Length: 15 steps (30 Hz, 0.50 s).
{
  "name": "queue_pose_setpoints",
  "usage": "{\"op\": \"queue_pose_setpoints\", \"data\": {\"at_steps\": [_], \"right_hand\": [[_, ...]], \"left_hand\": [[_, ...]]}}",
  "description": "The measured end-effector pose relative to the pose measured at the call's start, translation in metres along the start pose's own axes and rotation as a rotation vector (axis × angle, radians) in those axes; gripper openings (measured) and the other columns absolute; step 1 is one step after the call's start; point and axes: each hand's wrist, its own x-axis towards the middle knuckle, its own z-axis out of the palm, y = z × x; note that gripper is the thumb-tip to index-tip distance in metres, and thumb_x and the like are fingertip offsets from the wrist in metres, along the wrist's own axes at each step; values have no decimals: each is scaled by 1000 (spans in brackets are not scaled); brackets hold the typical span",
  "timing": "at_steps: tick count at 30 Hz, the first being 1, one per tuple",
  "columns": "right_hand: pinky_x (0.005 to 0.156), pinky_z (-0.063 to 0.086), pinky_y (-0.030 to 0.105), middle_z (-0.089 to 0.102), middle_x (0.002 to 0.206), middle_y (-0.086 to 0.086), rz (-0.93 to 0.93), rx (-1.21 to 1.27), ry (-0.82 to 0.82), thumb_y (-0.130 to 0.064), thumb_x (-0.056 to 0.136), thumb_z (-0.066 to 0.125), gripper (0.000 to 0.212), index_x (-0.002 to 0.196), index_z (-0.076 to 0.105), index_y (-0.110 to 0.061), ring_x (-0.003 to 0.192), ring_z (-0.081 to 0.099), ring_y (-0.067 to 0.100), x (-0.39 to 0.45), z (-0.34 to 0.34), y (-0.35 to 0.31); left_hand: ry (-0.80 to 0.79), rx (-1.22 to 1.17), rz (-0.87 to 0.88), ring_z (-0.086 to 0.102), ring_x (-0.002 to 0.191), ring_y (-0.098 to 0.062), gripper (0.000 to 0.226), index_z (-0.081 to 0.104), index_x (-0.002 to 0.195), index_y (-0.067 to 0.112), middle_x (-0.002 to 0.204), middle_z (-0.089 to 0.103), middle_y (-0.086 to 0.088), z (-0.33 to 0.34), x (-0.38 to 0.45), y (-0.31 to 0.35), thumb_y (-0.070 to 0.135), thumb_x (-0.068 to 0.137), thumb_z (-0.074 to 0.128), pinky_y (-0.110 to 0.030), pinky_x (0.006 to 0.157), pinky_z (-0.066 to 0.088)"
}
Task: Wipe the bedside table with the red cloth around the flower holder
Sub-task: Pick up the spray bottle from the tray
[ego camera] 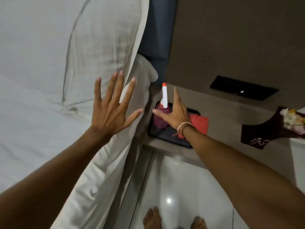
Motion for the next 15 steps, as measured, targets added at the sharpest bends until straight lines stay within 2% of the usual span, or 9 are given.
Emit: {"op": "queue_pose_setpoints", "data": {"at_steps": [2, 3, 4, 5, 6, 7, 8, 12, 15], "right_hand": [[120, 33, 49, 32, 165, 4, -41, 47, 47, -75, 65, 74, 122, 159, 15, -26, 150, 34, 26, 16, 18, -11], [117, 39, 47, 43, 158, 3, -65, 67, 65, -78, 68, 69, 111, 155, 26, -25, 143, 43, 26, 25, 28, -13], [109, 46, 46, 58, 142, 5, -60, 84, 108, -78, 73, 63, 94, 145, 41, -22, 130, 55, 27, 31, 32, -17], [95, 53, 45, 67, 118, 7, -75, 110, 173, -76, 81, 56, 74, 127, 54, -18, 109, 63, 29, 36, 38, -15], [78, 53, 41, 65, 94, 6, -86, 125, 235, -70, 88, 50, 59, 107, 59, -15, 89, 63, 28, 38, 43, -13], [67, 45, 36, 58, 80, 3, -117, 141, 284, -63, 93, 46, 49, 91, 56, -15, 76, 59, 26, 41, 44, -11], [63, 39, 32, 53, 73, 0, -149, 132, 304, -56, 97, 45, 42, 83, 51, -17, 70, 54, 23, 43, 43, -11], [59, 33, 21, 45, 70, -12, -246, 96, 255, -40, 100, 56, 25, 84, 48, -23, 70, 49, 16, 40, 42, -6], [63, 39, 21, 50, 72, -9, -214, 184, 256, -38, 98, 60, 25, 95, 60, -13, 71, 52, 17, 42, 44, -1]], "left_hand": [[-20, 3, 3, 13, 160, -35, 88, 11, 166, 20, 172, 14, -20, 6, 1, -2, 76, 98, 19, -68, 124, 18], [-15, 15, 10, 13, 160, -35, 88, 11, 166, 21, 172, 14, -20, 12, -1, -5, 76, 98, 18, -68, 124, 18], [17, 25, 23, 13, 161, -35, 88, 10, 166, 21, 172, 13, -20, 19, -3, -7, 76, 99, 17, -68, 124, 17], [17, 17, 15, 11, 161, -34, 88, 8, 166, 21, 173, 11, -20, 23, -5, -9, 76, 98, 15, -68, 125, 15], [8, 9, 11, 10, 161, -34, 88, 6, 167, 21, 173, 9, -19, 26, -6, -12, 76, 98, 12, -67, 125, 14], [1, 8, 8, 8, 161, -34, 88, 4, 167, 21, 173, 8, -19, 28, -6, -14, 76, 98, 11, -67, 126, 13], [11, 8, 12, 7, 161, -34, 89, 3, 166, 21, 173, 7, -19, 30, -5, -15, 76, 98, 9, -67, 126, 12], [11, 20, 18, 9, 161, -34, 88, 5, 167, 20, 173, 8, -19, 34, -4, -6, 75, 98, 13, -66, 126, 13], [10, 30, 41, 11, 161, -34, 87, 9, 166, 19, 173, 10, -19, 36, 2, -1, 74, 99, 14, -66, 126, 15]]}}
